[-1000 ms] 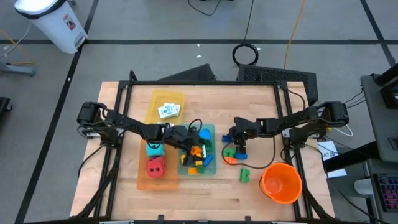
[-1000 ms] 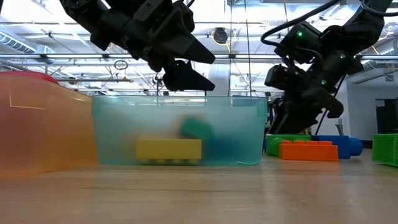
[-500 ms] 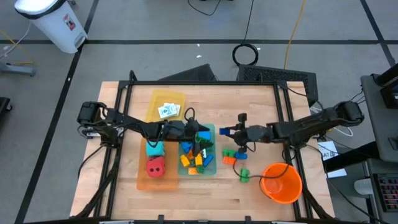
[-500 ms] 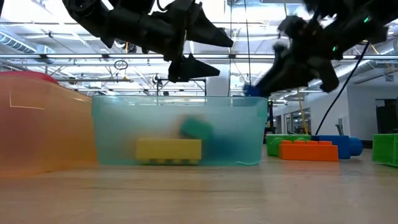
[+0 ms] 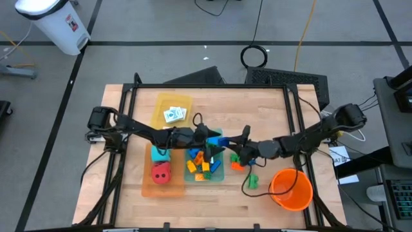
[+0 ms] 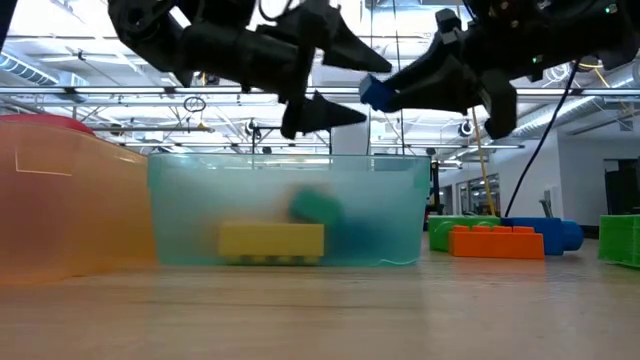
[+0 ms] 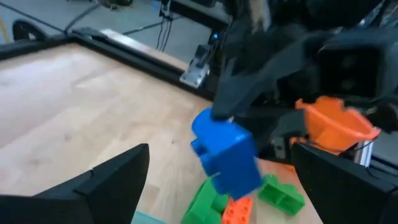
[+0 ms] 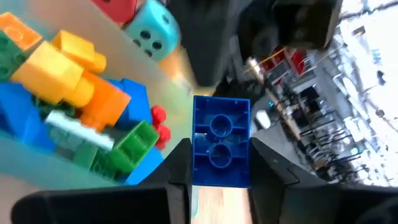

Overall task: Pick & Place Toys
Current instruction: Put the blue game piece into the green bin

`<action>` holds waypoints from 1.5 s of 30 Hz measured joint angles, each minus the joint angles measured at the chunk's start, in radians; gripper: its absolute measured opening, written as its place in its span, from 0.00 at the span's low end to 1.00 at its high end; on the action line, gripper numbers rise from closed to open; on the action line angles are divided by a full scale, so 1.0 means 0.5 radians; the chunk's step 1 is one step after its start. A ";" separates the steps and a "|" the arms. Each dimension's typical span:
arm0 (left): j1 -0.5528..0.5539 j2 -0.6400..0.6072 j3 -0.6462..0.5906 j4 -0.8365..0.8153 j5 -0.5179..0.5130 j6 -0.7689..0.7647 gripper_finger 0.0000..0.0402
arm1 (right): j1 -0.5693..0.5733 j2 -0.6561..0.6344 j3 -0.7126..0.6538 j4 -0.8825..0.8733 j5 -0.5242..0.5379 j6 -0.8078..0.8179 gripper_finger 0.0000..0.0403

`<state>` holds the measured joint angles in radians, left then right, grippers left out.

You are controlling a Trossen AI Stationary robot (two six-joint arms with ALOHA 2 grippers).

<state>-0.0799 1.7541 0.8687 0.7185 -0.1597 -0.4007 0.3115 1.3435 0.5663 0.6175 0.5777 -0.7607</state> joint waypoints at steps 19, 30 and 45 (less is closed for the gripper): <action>0.082 0.163 0.157 -0.058 0.073 -0.205 0.47 | -0.002 0.081 0.001 0.114 0.056 -0.027 0.20; 0.175 -0.069 0.154 -0.351 0.440 -0.107 0.23 | 0.050 -0.027 0.006 0.073 0.271 0.214 0.20; -0.045 -0.242 0.154 -1.407 0.410 0.489 0.23 | 0.140 -0.747 0.002 -0.884 0.415 0.758 0.21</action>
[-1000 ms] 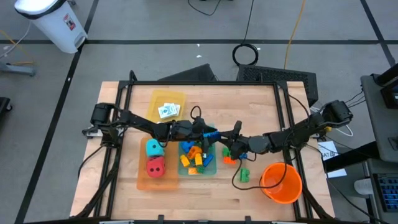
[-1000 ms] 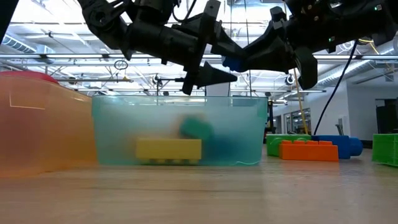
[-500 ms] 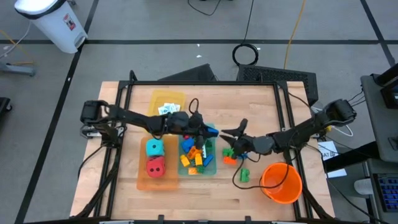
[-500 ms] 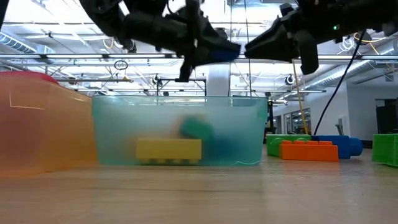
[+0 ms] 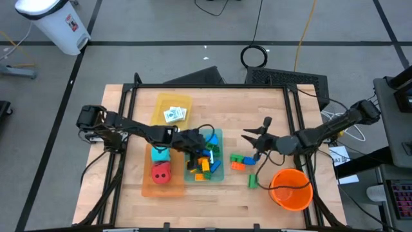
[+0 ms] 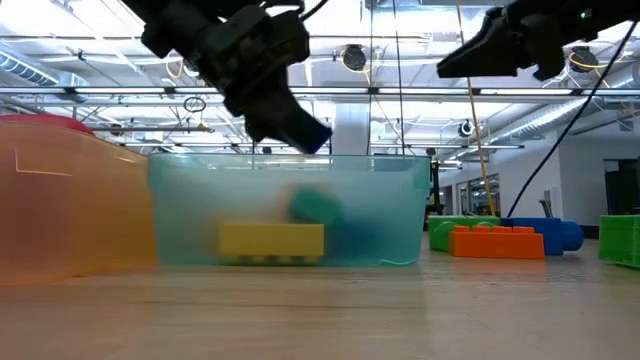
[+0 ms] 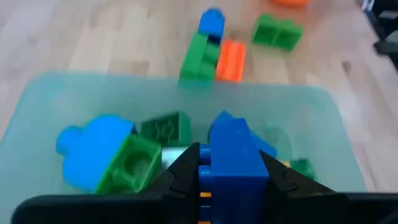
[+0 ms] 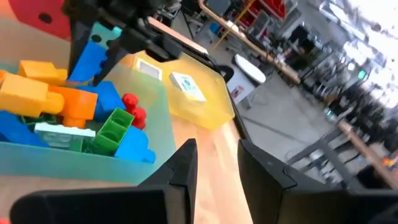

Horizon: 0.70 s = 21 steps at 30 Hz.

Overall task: Pick & Place Toys
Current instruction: Put the blue game piece into the green bin, then put the green game piece into the green bin

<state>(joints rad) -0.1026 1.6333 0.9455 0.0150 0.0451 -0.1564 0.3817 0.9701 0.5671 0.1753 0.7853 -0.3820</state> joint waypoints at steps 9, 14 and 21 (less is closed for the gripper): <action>-0.066 0.024 0.001 -0.085 0.032 -0.019 0.25 | -0.005 -0.286 -0.001 -0.376 -0.407 0.422 0.15; -0.090 0.024 0.001 -0.093 -0.008 -0.102 0.30 | -0.005 -0.291 -0.001 -0.369 -0.638 0.378 0.12; -0.103 0.024 0.001 -0.098 -0.298 -0.237 0.50 | -0.035 -0.281 -0.001 -0.265 -0.630 0.265 0.10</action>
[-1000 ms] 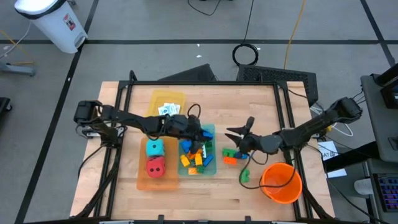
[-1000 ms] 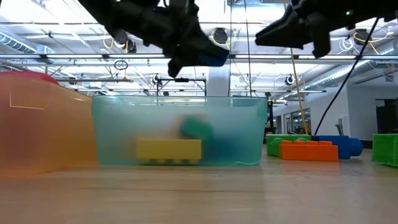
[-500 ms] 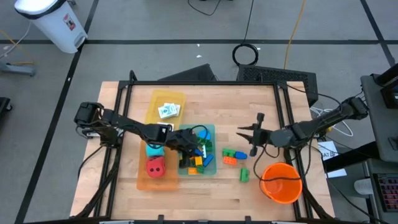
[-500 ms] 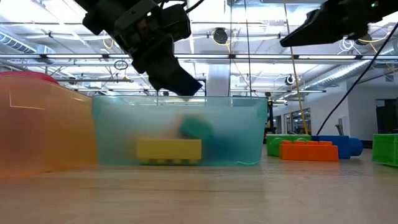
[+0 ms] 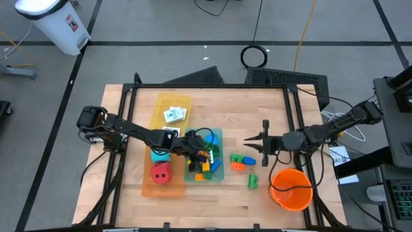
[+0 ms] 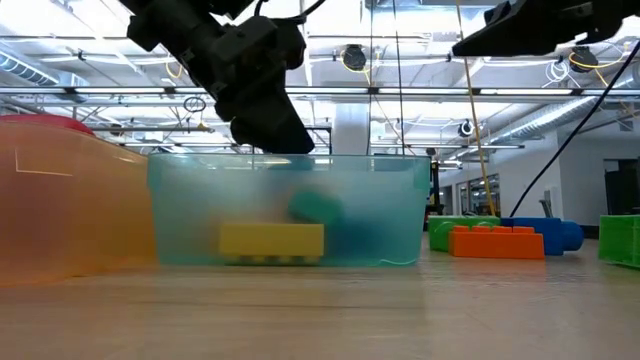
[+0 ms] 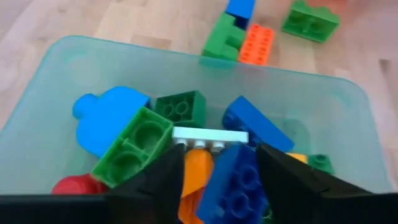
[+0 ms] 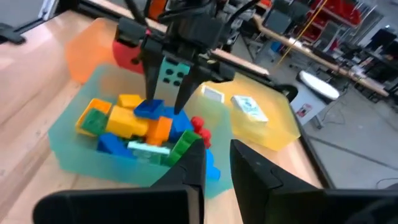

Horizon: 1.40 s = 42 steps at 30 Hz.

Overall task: Pick & Place Toys
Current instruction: Put the green game piece into the green bin

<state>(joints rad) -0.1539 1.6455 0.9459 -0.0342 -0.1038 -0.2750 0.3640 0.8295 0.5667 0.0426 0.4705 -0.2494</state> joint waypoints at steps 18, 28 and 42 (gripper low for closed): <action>0.009 0.000 0.000 0.218 -0.110 -0.051 0.83 | 0.040 0.107 0.000 -0.045 -0.321 0.558 0.51; 0.009 0.000 0.000 0.526 -0.110 -0.047 0.84 | -0.104 0.783 0.000 -0.065 -0.425 0.826 0.70; 0.009 0.000 0.000 0.705 -0.110 -0.043 0.84 | -0.301 1.279 0.004 0.010 -0.529 0.901 0.56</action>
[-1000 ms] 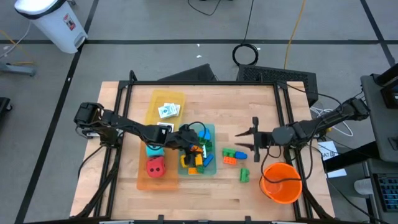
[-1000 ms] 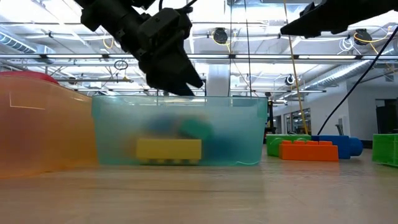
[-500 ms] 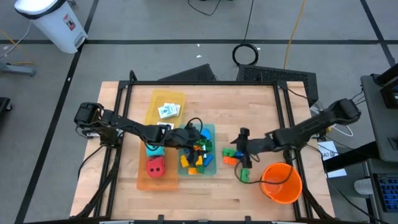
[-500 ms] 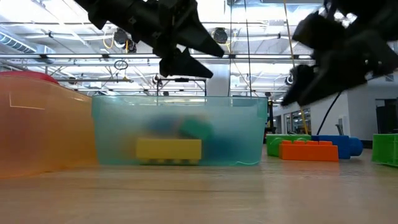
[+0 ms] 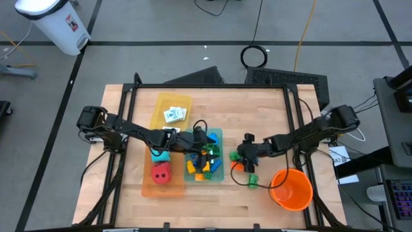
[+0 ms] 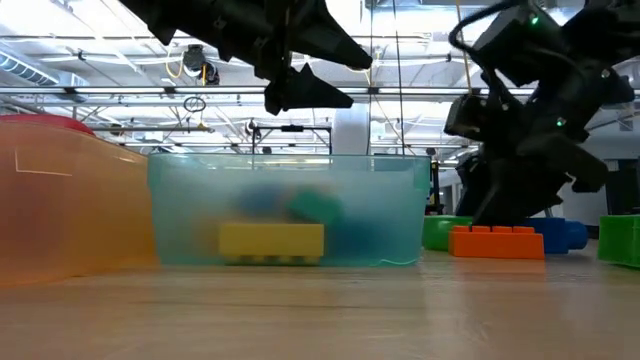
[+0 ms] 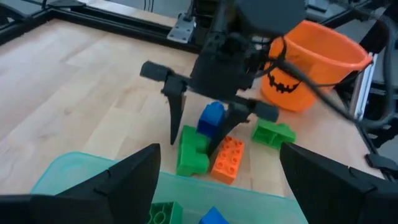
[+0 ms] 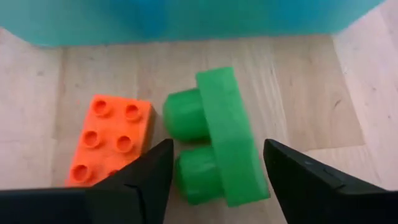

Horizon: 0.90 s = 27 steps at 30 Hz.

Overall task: Pick & Place Toys
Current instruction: Put the green game piece into the green bin

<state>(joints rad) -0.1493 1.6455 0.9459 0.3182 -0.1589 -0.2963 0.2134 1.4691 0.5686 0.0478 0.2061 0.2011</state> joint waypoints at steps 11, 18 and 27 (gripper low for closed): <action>0.000 0.000 0.000 0.082 -0.001 -0.003 0.84 | -0.006 -0.005 -0.003 0.036 -0.102 -0.217 0.35; 0.000 0.000 0.000 0.112 -0.009 -0.041 0.84 | -0.005 -0.055 -0.006 0.054 -0.056 -0.326 0.32; -0.022 0.071 0.000 0.157 -0.147 -0.498 0.84 | 0.128 -0.433 -0.006 -0.016 0.295 -0.343 0.32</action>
<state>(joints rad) -0.1601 1.6810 0.9459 0.3969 -0.2322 -0.5453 0.2773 1.2524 0.5655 0.0399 0.3538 0.0297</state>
